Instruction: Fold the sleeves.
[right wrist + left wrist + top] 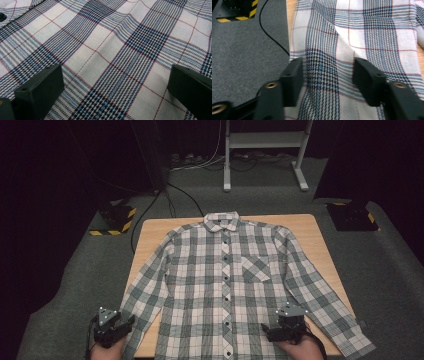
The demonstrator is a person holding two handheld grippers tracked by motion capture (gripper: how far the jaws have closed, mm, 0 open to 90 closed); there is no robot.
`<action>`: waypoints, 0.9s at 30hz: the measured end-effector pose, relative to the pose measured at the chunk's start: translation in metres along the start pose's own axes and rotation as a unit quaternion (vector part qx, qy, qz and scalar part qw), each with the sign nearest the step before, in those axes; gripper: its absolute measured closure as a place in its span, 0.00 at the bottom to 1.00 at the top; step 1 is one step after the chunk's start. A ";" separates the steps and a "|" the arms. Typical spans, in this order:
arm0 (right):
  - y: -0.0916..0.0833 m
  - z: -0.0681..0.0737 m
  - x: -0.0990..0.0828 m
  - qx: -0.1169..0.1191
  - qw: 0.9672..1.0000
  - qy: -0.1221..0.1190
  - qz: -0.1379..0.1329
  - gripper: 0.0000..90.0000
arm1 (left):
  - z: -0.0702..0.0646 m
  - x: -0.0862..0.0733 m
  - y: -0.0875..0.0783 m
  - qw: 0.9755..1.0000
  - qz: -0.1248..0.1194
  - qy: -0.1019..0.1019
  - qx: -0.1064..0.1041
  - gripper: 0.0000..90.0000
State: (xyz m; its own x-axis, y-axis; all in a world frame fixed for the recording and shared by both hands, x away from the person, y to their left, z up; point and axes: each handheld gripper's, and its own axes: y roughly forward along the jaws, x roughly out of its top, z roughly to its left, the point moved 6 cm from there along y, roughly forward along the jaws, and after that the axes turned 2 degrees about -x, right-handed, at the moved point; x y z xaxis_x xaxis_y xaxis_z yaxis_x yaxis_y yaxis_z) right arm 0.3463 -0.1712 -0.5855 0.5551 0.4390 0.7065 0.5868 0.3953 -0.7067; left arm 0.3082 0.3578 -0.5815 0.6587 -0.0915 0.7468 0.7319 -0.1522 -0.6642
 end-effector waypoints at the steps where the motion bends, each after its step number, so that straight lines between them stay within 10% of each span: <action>1: 0.000 0.000 0.000 0.000 1.000 0.000 0.000 0.00 | -0.001 0.000 0.000 1.000 -0.003 0.002 -0.003 0.51; 15: 0.000 0.000 0.000 0.000 1.000 0.000 0.000 0.00 | -0.003 0.001 -0.002 1.000 0.002 -0.003 -0.006 0.88; 27: 0.000 0.000 0.000 0.001 1.000 -0.001 0.000 0.00 | -0.006 0.004 -0.005 1.000 0.002 -0.014 -0.002 0.96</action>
State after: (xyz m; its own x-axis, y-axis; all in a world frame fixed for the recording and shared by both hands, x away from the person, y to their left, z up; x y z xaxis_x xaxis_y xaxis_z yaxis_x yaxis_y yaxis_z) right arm 0.3463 -0.1711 -0.5855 0.5545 0.4402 0.7063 0.5856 0.3967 -0.7069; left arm 0.3060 0.3522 -0.5756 0.6666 -0.0644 0.7426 0.7283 -0.1564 -0.6672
